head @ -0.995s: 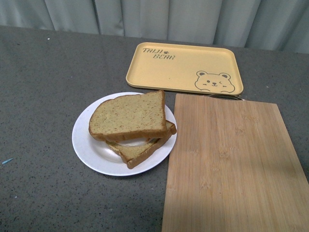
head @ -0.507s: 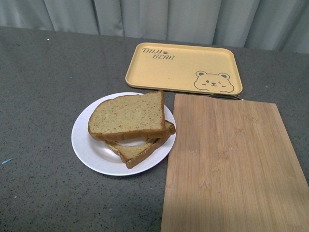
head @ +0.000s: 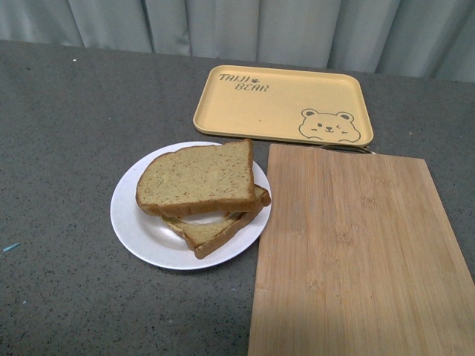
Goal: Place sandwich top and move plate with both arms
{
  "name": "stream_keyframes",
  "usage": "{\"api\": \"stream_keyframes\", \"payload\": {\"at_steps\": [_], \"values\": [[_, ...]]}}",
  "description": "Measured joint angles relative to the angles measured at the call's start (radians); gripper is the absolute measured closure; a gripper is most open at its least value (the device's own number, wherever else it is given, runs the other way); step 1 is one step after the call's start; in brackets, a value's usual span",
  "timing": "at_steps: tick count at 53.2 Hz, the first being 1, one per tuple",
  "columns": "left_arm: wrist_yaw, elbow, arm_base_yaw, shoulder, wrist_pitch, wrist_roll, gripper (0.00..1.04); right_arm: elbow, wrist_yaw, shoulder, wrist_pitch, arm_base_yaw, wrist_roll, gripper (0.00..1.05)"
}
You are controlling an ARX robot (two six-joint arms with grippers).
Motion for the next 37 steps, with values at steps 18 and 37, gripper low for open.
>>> {"api": "stream_keyframes", "payload": {"at_steps": [18, 37], "values": [[0.000, 0.000, 0.000, 0.000, 0.000, 0.000, 0.07, 0.000, -0.001, -0.149, -0.143, 0.000, 0.000, 1.04], [0.000, 0.000, 0.000, 0.000, 0.000, 0.000, 0.07, 0.000, -0.002, -0.266, -0.257, 0.000, 0.000, 1.04]]}}
